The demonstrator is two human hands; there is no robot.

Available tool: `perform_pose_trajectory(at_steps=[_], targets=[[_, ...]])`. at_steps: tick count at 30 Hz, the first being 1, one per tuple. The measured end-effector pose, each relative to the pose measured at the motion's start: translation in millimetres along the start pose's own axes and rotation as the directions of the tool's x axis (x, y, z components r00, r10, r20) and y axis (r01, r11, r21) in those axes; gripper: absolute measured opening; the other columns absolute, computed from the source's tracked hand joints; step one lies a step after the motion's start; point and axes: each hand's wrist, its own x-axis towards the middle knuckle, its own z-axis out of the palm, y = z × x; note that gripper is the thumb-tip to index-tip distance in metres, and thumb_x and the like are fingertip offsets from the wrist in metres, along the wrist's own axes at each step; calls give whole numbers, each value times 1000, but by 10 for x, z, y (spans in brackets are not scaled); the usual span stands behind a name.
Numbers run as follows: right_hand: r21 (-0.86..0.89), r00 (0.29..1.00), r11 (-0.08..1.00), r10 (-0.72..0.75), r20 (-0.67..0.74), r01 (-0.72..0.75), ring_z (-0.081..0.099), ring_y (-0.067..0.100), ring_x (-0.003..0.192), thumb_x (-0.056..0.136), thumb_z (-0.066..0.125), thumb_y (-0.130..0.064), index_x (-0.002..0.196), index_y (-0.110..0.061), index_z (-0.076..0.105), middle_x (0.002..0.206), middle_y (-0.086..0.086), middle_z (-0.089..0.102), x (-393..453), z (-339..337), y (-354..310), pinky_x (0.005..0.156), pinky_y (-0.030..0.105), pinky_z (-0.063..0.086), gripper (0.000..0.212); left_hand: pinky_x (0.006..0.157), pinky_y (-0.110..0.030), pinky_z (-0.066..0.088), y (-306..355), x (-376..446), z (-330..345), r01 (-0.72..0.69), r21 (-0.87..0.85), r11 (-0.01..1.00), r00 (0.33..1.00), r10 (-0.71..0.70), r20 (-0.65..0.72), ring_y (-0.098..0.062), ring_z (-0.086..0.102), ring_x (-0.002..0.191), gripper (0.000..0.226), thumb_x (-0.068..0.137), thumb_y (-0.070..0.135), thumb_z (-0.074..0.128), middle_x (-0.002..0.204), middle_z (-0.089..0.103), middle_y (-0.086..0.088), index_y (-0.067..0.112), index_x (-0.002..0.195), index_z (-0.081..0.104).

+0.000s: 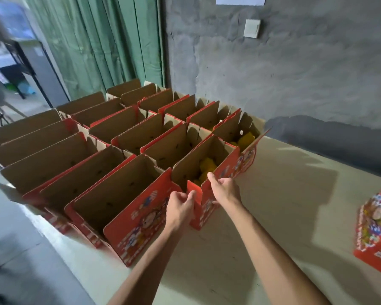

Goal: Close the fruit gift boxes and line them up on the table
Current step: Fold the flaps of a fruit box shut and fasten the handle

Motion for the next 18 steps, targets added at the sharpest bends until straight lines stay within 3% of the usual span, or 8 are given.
perform_pose_trajectory(at_steps=[3,4,8,9,11,14,16,18], targets=[[-90,997,993,76,-12,-76,58,15,68,90,58,-57,87,-11,72,92,2,70,177,-13,-44,64,26,43,48,79,-45,62,-32,140,18,195,-56,979,981,-195,5,-24,70,90,79,85,70,66,106,64,-10,7,127,41],[-99,996,991,89,-19,-90,58,19,73,89,59,-57,96,-10,72,93,3,65,208,-30,-47,70,27,43,48,76,-46,62,-24,182,28,234,-84,969,972,-233,29,-26,69,89,90,81,74,67,105,61,-9,11,137,37],[-134,992,983,123,-31,-126,63,27,88,87,64,-49,113,-6,68,106,10,68,238,-115,-5,75,35,52,51,44,-23,50,98,342,37,354,-53,934,934,-351,62,-10,59,73,103,82,77,63,89,56,1,8,148,24],[-135,991,982,132,-32,-135,66,29,92,86,65,-46,115,-5,68,111,12,70,232,-139,28,79,38,57,50,46,-24,52,115,373,50,327,-22,945,944,-325,50,-10,60,73,105,81,78,63,90,57,1,8,147,24],[-132,988,980,149,-29,-151,70,31,96,87,66,-44,117,-5,66,116,14,70,190,-184,101,82,39,60,49,69,-33,57,131,411,105,280,27,960,959,-281,42,-15,62,86,108,76,79,68,104,58,-1,10,147,23],[-119,983,976,183,-7,-182,73,26,80,86,64,-43,109,-8,65,100,7,71,101,-235,214,65,28,57,42,99,-50,54,149,415,181,290,58,955,953,-294,73,-30,58,119,113,75,74,72,139,48,-12,15,152,14],[-66,976,974,218,15,-216,74,21,65,85,66,-41,105,-8,65,89,4,69,10,-249,274,53,27,58,39,100,-55,54,182,412,190,286,87,954,951,-294,96,-37,54,128,110,80,67,73,148,42,-16,15,156,12],[73,967,965,248,57,-252,76,22,64,85,70,-34,109,-7,64,94,9,72,-134,-263,330,53,32,62,37,96,-57,56,191,366,175,255,116,960,956,-268,121,-39,56,124,96,83,58,71,144,43,-18,17,153,20]])
